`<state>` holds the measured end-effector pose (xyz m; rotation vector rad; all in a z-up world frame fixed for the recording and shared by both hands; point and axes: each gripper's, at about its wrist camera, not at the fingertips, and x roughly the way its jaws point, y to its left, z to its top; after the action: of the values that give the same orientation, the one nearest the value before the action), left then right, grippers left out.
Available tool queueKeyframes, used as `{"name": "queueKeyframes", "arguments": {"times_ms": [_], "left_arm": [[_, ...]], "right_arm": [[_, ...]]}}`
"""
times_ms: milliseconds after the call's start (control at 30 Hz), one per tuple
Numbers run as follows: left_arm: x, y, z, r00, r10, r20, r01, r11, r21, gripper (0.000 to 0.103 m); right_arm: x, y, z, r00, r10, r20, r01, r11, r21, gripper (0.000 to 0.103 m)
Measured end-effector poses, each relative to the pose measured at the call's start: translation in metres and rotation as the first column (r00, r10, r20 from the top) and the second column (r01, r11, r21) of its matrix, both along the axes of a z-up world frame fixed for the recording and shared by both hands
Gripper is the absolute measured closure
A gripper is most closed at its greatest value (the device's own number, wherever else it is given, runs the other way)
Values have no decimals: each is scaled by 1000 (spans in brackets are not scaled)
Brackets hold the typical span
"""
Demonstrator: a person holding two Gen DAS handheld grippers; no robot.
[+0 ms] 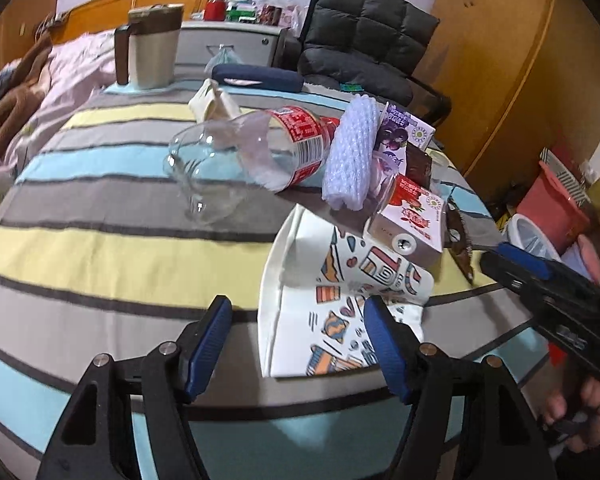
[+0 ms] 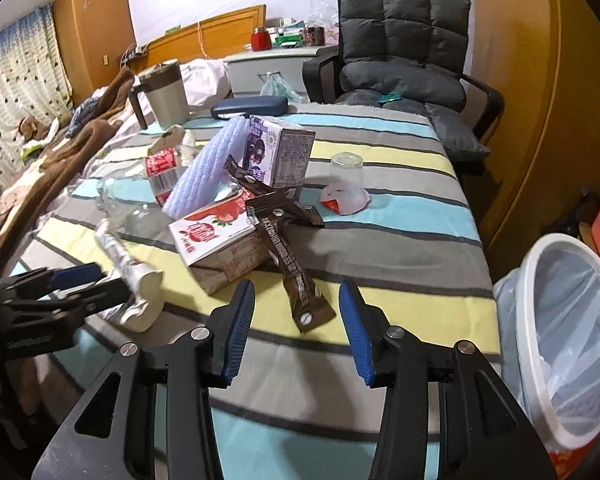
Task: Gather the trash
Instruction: 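Grasp the patterned paper cup with the left tool while the right tool grasps the brown snack wrapper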
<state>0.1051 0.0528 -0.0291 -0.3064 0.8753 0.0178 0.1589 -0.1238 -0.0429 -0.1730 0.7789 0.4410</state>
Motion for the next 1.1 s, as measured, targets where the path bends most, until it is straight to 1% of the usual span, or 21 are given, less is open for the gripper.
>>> {"name": "queueKeyframes", "arguments": {"times_ms": [133,333,367,400,433,467,500,533,600,633,700,733,900,1000,1067,1100], "left_arm": [[-7,4,2,1000,12,-24,-14,997,-74,33],[-14,2,2,999,20,-45,-27,986,-166,33],[-14,1,1,999,17,-46,-25,983,-183,33],[-13,0,1,999,18,-47,-27,981,-194,33],[-12,-1,1,999,22,-45,-31,979,-202,33],[-11,-1,1,999,26,-42,-34,977,-209,37],[-8,-1,1,999,29,-41,-37,976,-213,39],[-5,0,1,999,33,-39,-41,976,-215,41],[1,1,0,998,49,-39,-56,975,-213,51],[5,2,0,998,56,-40,-63,975,-214,54],[9,5,-1,997,69,-38,-76,974,-213,63],[10,6,-1,996,77,-36,-83,974,-209,65],[9,15,-4,994,101,-31,-106,971,-213,82],[5,21,-3,994,107,-17,-108,965,-239,82],[6,25,-3,995,94,-16,-94,953,-289,82],[6,28,-5,994,103,-23,-105,945,-311,76]], "right_arm": [[10,4,-5,1000,7,-16,-7,1000,-16,57],[17,4,-11,999,13,-52,-14,1000,-9,57],[16,3,-11,998,16,-54,-17,1000,-7,59],[16,3,-11,998,19,-55,-19,1000,-7,66],[16,3,-11,999,18,-51,-18,1000,-9,70],[15,2,-11,999,18,-50,-18,1000,-7,76],[13,1,-11,999,18,-50,-18,1000,-4,79],[14,1,-11,999,19,-49,-19,1000,-1,79],[13,0,-10,999,20,-46,-20,1000,4,79],[13,0,-9,999,19,-44,-19,1000,7,79],[12,0,-9,999,20,-43,-20,1000,14,80],[12,-2,-9,999,21,-44,-20,1000,21,80],[8,-5,-10,998,15,-53,-13,999,37,80],[5,-8,-11,998,11,-59,-8,999,45,80],[4,-9,-10,998,7,-60,-4,999,49,80],[3,-10,-10,998,5,-60,-2,999,51,80]]}}
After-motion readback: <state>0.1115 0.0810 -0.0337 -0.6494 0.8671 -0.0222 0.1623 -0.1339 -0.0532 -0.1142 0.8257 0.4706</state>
